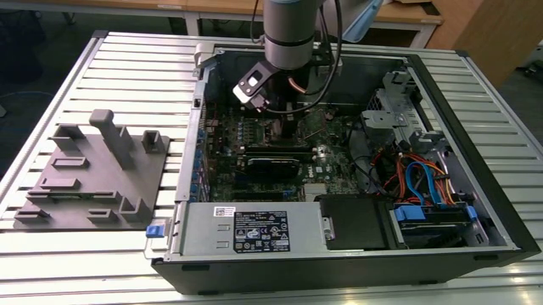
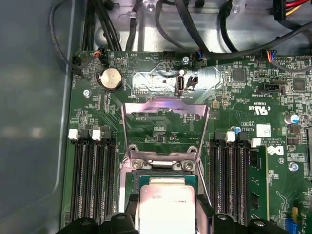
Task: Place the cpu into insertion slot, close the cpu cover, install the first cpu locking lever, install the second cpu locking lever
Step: 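Place the cpu into insertion slot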
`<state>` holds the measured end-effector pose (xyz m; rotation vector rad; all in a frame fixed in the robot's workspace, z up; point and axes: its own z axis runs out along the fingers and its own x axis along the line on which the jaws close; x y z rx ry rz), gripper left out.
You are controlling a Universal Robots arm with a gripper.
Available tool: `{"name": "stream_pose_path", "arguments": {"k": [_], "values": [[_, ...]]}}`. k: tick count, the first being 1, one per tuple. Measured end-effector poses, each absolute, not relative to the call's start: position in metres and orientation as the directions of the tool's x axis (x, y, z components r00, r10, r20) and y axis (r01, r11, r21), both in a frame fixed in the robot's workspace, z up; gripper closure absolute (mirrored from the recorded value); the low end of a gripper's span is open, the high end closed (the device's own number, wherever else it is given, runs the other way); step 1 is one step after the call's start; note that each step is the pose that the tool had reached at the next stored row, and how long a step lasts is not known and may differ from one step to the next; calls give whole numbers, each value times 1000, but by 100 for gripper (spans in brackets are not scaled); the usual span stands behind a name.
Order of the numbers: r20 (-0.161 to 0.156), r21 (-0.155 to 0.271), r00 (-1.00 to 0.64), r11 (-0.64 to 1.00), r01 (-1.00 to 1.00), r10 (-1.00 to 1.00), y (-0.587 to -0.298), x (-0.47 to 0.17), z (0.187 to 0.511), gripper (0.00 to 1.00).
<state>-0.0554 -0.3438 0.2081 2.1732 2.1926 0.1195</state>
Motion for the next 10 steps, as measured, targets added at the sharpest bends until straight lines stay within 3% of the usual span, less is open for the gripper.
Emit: {"name": "stream_pose_path", "arguments": {"k": [10], "values": [[18,92,-8,7,996,1000,-344,-57,203,46]]}}
